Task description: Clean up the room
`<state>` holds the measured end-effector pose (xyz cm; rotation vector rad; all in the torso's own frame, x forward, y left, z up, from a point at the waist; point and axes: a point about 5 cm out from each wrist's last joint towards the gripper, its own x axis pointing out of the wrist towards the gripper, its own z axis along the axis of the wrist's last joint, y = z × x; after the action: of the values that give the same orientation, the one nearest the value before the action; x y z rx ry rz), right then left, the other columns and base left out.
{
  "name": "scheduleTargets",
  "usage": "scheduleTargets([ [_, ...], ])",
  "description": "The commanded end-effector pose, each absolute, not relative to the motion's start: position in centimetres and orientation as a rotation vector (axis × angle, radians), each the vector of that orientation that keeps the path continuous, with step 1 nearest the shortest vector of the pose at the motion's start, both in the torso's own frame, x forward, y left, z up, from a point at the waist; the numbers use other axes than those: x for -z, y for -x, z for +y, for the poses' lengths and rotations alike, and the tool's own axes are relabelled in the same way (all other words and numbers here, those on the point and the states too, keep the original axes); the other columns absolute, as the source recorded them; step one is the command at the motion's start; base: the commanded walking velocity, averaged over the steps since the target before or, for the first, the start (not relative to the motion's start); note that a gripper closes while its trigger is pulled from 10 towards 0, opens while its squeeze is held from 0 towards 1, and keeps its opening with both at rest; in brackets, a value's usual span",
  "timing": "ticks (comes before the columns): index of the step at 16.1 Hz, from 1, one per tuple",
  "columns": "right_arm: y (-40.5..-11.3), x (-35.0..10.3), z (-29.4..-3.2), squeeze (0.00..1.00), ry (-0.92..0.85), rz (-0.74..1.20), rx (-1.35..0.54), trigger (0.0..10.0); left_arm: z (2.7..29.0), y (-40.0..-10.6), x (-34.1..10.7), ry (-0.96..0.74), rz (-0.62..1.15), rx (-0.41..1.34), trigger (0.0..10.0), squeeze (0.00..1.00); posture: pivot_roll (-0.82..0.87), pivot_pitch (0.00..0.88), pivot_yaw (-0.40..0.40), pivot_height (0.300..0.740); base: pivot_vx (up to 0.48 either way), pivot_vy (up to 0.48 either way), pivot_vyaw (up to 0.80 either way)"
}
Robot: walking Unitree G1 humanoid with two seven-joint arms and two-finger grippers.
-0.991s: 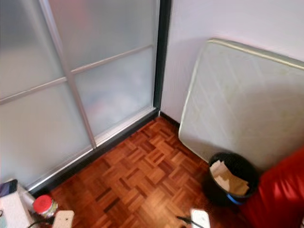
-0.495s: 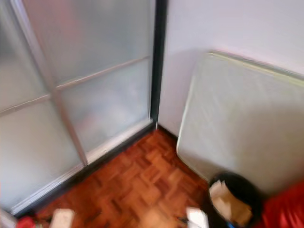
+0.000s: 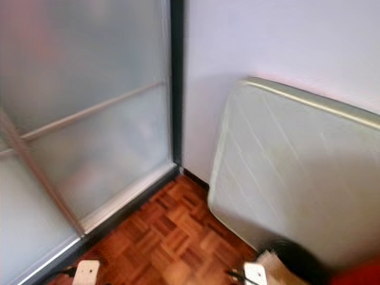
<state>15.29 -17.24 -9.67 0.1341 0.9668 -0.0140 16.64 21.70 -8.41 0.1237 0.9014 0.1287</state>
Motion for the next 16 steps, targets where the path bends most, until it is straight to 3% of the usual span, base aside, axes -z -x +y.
scheduleTargets([
  [1, -15.44, 9.64, -16.80, 0.00, -0.139, 0.963, 0.002, 10.0, 22.22, -16.26, 8.48, -0.145, 0.916, -0.132, 10.0, 0.00, 0.09, 0.000, -0.044, 0.740, 0.480, 0.000, 0.00],
  [11, -15.53, 9.64, -16.61, 0.00, -0.148, 0.965, 0.013, 10.0, 22.35, -16.06, 8.56, -0.145, 0.926, -0.133, 10.0, 0.00, 0.09, 0.000, -0.045, 0.740, 0.480, 0.000, 0.00],
  [16, -15.54, 9.66, -16.50, 0.00, -0.155, 0.974, 0.010, 10.0, 22.32, -15.99, 8.58, -0.137, 0.925, -0.134, 10.0, 0.00, 0.09, 0.000, -0.047, 0.740, 0.409, 0.000, -0.78],
])
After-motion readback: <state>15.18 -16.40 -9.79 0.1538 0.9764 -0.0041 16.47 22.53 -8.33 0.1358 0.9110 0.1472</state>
